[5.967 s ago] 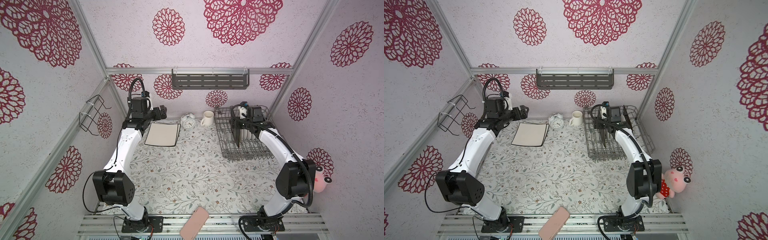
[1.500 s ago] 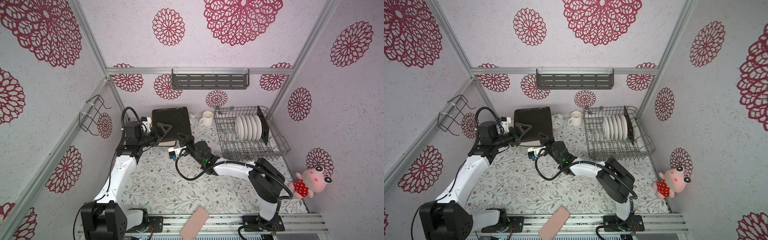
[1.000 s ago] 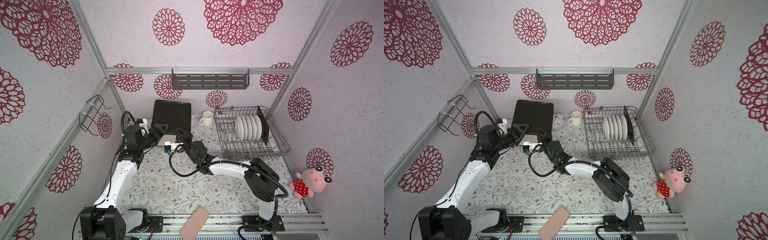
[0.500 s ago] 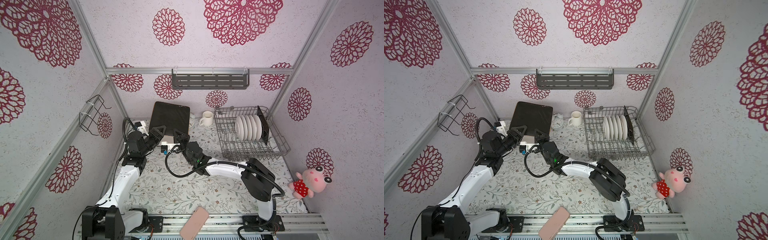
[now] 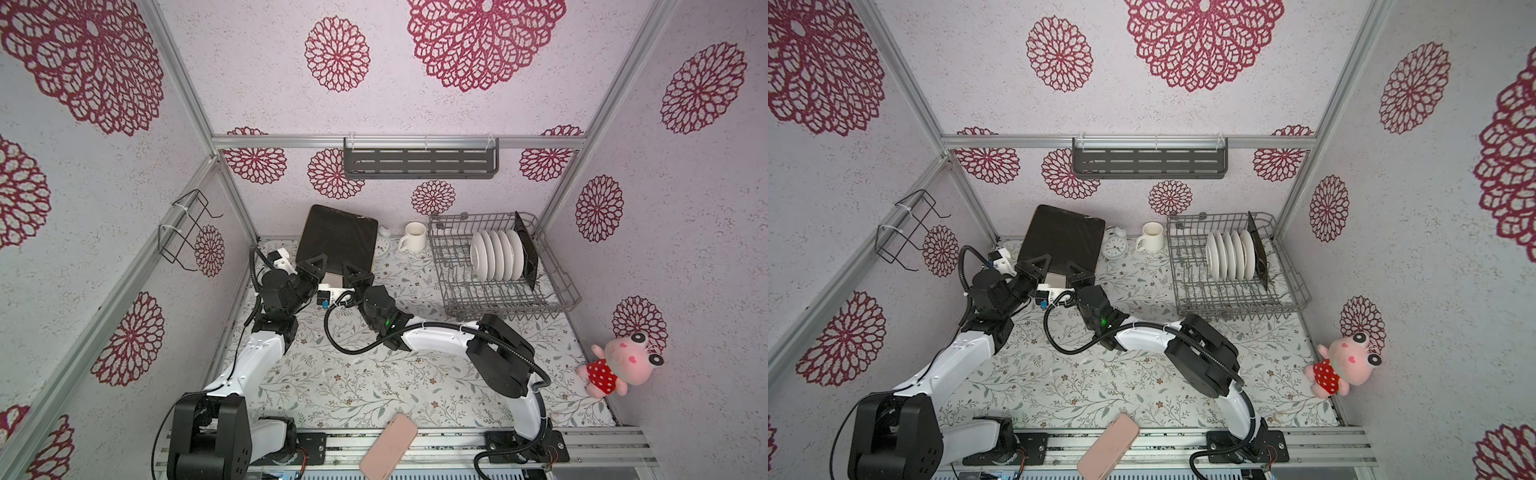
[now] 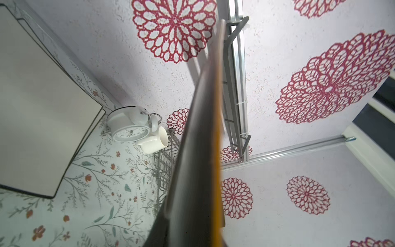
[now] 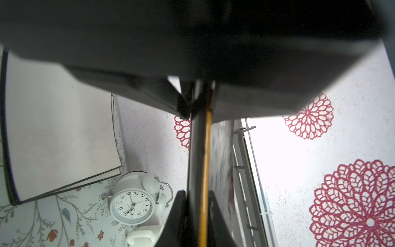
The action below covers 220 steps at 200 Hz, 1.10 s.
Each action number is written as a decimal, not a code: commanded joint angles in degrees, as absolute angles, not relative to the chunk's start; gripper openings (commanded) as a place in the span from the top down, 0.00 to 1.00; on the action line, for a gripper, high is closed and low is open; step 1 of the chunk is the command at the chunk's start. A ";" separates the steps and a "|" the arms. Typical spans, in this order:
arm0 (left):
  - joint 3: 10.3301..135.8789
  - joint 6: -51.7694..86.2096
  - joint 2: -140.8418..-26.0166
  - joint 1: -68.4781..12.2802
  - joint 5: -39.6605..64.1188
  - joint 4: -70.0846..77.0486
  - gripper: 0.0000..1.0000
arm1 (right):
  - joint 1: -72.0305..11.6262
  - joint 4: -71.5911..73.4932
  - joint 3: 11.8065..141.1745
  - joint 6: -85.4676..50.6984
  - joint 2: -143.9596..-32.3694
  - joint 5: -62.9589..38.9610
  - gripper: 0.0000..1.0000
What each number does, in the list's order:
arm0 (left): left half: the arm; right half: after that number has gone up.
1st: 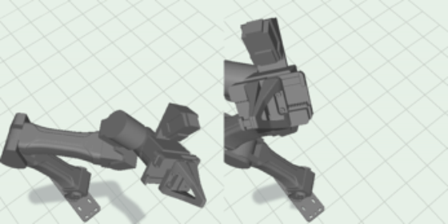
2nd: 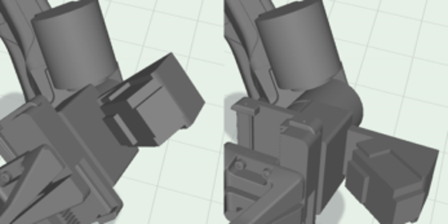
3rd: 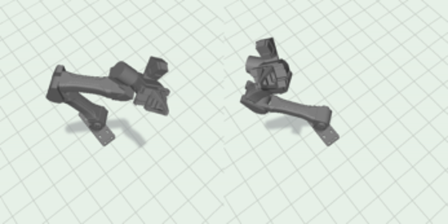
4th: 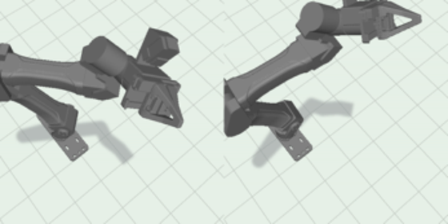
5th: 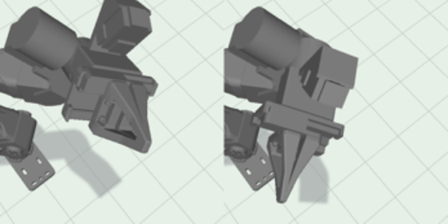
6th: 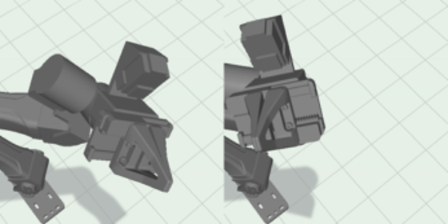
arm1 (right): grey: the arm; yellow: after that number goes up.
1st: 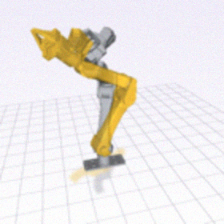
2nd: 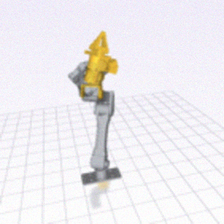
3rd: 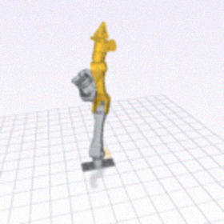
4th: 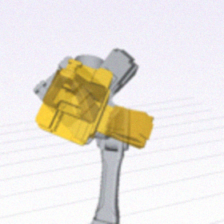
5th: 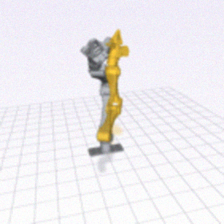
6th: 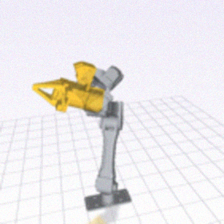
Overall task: Unload the plates from the dish rack
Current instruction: Place the plate among the plates.
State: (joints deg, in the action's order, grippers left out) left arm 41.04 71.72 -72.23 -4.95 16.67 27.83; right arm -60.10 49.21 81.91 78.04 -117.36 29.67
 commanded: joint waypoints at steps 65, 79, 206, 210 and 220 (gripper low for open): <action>38.32 64.56 -74.94 -4.88 9.76 30.17 1.00 | -58.57 66.30 81.72 70.04 -111.34 27.48 0.40; 38.23 64.82 -75.61 -4.66 9.28 31.16 1.00 | -58.00 67.26 79.94 68.64 -110.37 27.08 0.28; 39.15 69.84 -87.74 0.67 5.35 42.78 1.00 | -55.99 66.77 48.84 46.52 -83.71 25.78 0.01; 38.99 70.29 -88.19 0.92 5.23 43.32 1.00 | -55.79 65.38 47.96 44.66 -82.15 25.09 0.01; 38.85 71.21 -89.54 1.51 5.41 44.90 1.00 | -54.95 62.01 46.01 41.23 -78.68 23.67 0.01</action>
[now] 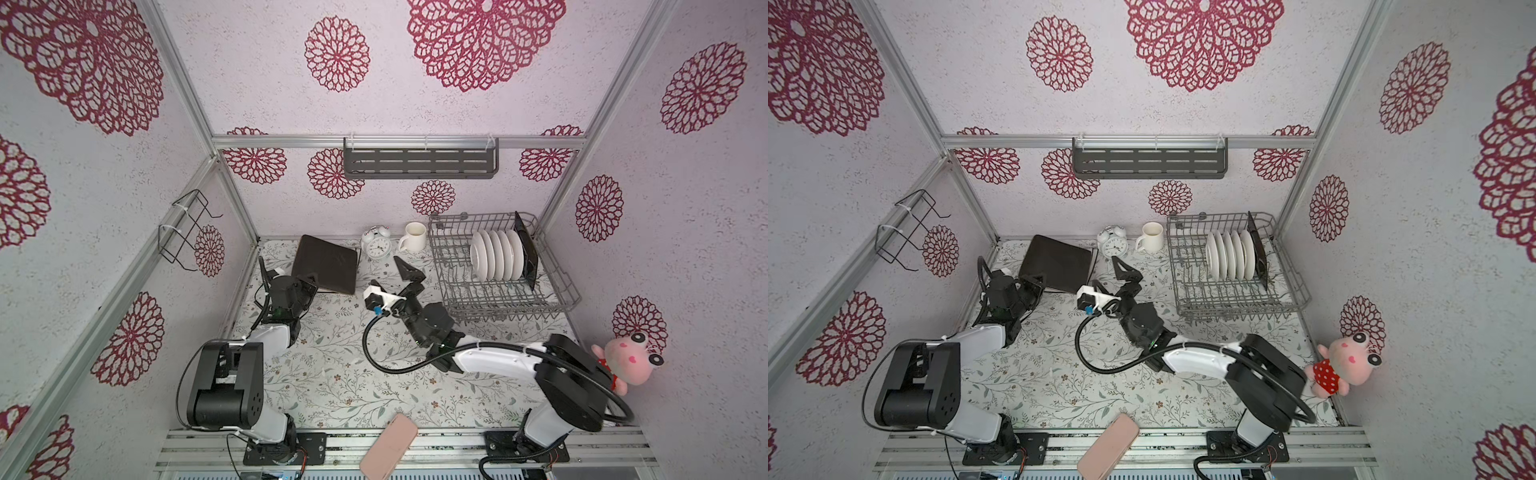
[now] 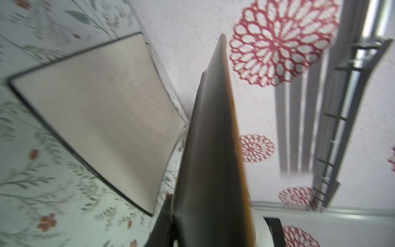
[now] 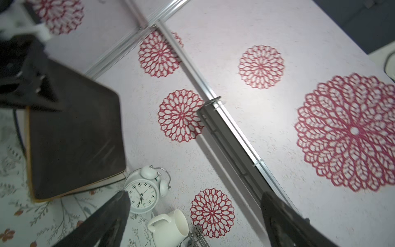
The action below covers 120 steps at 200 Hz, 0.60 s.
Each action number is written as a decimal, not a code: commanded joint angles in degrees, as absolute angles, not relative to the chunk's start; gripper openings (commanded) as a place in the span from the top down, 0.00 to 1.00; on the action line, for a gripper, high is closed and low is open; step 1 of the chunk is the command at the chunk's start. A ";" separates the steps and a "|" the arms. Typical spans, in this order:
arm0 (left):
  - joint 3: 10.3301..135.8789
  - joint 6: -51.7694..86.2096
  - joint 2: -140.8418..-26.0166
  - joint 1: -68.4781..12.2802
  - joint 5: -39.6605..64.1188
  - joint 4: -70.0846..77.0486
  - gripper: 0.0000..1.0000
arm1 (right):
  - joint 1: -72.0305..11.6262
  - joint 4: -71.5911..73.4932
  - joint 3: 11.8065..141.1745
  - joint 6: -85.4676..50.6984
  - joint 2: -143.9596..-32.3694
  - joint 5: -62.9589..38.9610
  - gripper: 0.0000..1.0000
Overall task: Unload the plates from the dish rack
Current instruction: Place the plate among the plates.
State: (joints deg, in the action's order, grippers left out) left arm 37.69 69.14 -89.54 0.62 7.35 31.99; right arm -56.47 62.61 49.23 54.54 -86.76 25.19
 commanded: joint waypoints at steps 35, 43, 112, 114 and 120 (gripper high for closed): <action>40.28 74.06 -94.39 1.94 7.84 48.80 1.00 | -52.89 58.18 40.92 39.79 -72.36 24.88 0.01; 40.84 74.30 -95.08 1.70 8.24 49.27 1.00 | -52.65 58.03 40.12 39.98 -71.70 25.39 0.01; 46.98 72.75 -100.01 1.32 11.53 46.34 1.00 | -51.68 57.35 37.49 39.19 -70.04 26.43 0.01; 47.14 72.77 -100.26 1.38 11.67 46.39 1.00 | -51.64 57.34 37.45 39.20 -70.00 26.51 0.01; 47.68 72.98 -101.02 1.38 11.98 46.60 1.00 | -51.66 57.22 37.32 39.20 -69.85 26.69 0.01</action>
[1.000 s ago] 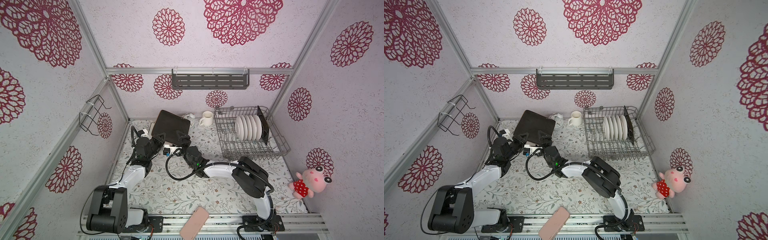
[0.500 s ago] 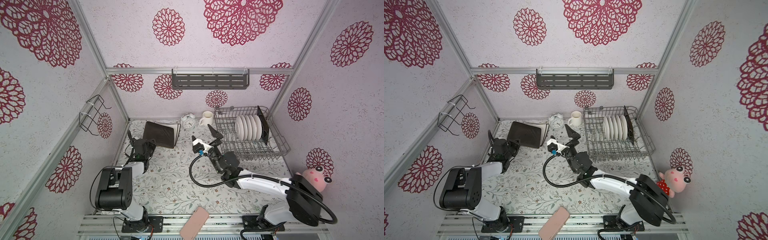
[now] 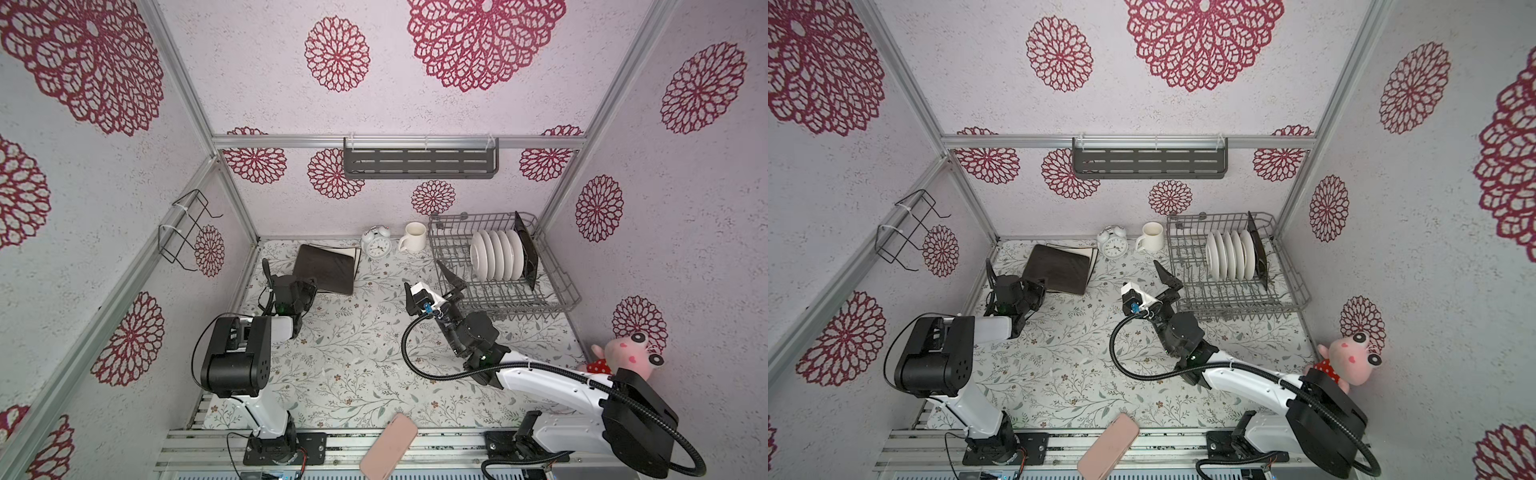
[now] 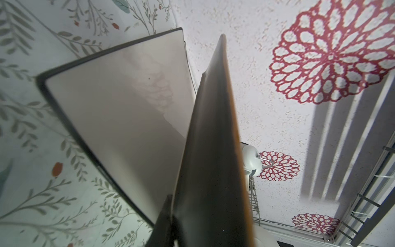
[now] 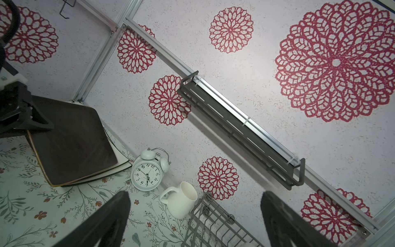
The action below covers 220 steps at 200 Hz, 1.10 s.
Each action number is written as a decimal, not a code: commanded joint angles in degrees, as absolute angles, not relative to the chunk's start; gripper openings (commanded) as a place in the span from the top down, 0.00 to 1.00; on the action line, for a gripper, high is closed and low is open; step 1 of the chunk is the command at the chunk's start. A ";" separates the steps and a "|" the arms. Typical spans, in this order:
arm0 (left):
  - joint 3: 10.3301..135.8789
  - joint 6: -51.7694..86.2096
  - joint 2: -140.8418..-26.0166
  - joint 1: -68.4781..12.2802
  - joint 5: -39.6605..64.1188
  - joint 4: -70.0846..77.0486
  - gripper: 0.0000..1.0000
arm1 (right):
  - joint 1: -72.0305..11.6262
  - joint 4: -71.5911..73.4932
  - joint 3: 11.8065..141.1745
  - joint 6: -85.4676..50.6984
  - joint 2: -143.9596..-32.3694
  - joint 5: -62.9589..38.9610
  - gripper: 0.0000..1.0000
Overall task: Unload the plates from the dish rack
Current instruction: Place the plate among the plates.
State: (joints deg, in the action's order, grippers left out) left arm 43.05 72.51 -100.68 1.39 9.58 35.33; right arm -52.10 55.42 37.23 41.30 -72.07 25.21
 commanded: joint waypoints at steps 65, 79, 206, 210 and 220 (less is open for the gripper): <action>51.91 72.61 -108.41 1.73 13.85 47.19 1.00 | -51.57 55.42 36.39 39.09 -68.67 27.69 0.01; 52.62 72.84 -109.64 2.02 14.49 47.50 1.00 | -51.58 55.30 36.39 39.11 -68.74 27.93 0.01; 52.91 76.34 -115.22 4.24 17.77 38.07 0.97 | -51.48 54.88 36.47 40.16 -71.37 29.18 0.01; 52.83 76.58 -115.43 4.30 17.64 37.83 0.97 | -51.43 54.81 36.40 40.17 -71.40 29.25 0.01; 52.66 77.11 -115.61 4.35 17.23 36.87 0.96 | -51.44 54.59 36.15 40.40 -71.33 29.49 0.01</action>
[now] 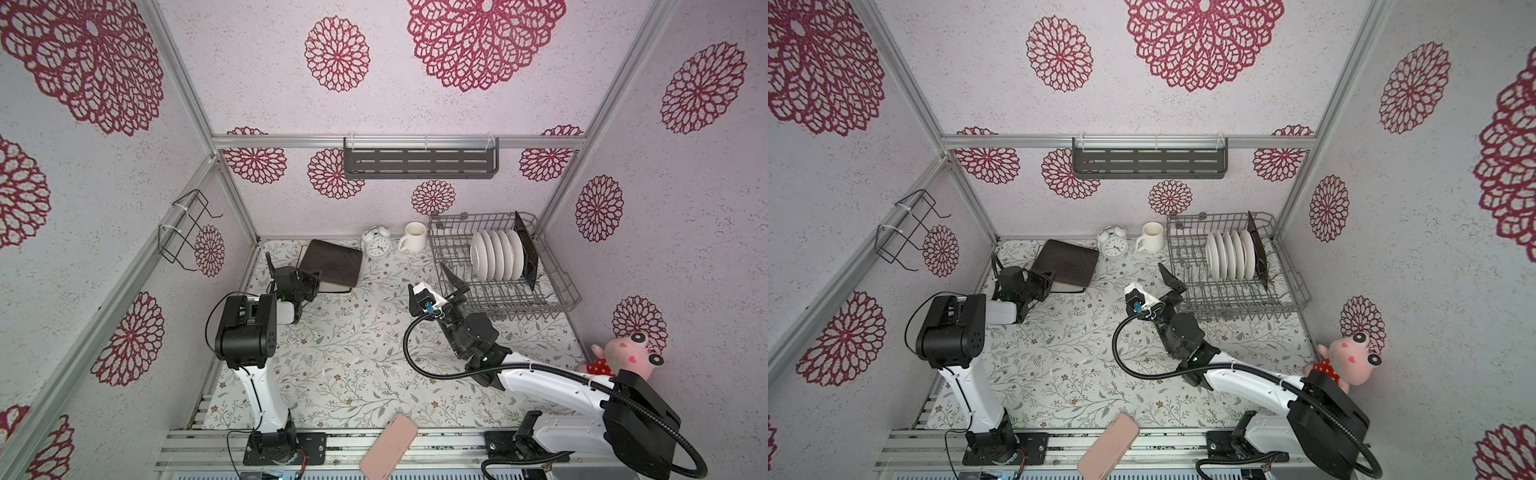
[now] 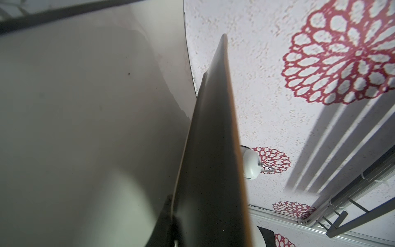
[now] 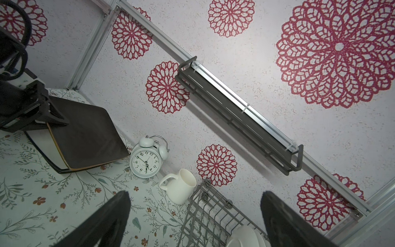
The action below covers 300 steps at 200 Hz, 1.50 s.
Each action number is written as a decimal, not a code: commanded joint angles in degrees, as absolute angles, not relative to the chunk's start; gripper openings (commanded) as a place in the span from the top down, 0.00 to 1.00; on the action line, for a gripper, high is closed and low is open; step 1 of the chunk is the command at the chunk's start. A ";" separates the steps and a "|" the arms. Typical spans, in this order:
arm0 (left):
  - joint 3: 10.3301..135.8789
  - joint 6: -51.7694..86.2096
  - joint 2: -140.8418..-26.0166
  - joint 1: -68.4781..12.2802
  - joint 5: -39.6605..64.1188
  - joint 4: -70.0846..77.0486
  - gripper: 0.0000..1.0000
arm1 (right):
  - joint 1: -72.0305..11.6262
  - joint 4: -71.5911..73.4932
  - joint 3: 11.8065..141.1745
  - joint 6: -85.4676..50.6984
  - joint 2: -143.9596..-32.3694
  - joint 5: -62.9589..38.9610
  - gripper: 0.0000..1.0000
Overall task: Unload the plates from the dish rack
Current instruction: Place the plate among the plates.
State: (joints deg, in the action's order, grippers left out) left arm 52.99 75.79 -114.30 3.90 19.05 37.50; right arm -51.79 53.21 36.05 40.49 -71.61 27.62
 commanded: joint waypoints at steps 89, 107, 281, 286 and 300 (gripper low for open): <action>50.18 77.46 -117.34 4.39 15.12 33.72 0.82 | -49.50 53.19 35.24 41.92 -71.00 29.62 0.01; 50.58 77.00 -117.34 4.39 15.33 32.39 0.77 | -49.16 53.21 35.25 42.25 -71.19 29.71 0.01; 51.77 72.17 -114.93 4.24 16.21 20.87 0.03 | -47.49 52.78 35.42 42.28 -71.38 29.79 0.01; 51.62 72.03 -114.53 4.30 16.38 20.25 0.03 | -47.39 52.86 35.51 42.21 -71.33 29.84 0.01; 51.16 71.65 -113.67 4.13 16.83 18.83 0.03 | -47.07 53.78 35.71 40.83 -71.19 31.43 0.01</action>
State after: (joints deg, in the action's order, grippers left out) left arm 54.33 74.39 -113.16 4.05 17.72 32.34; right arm -47.72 51.09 34.83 41.98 -72.29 28.67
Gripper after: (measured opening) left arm 0.974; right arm 0.988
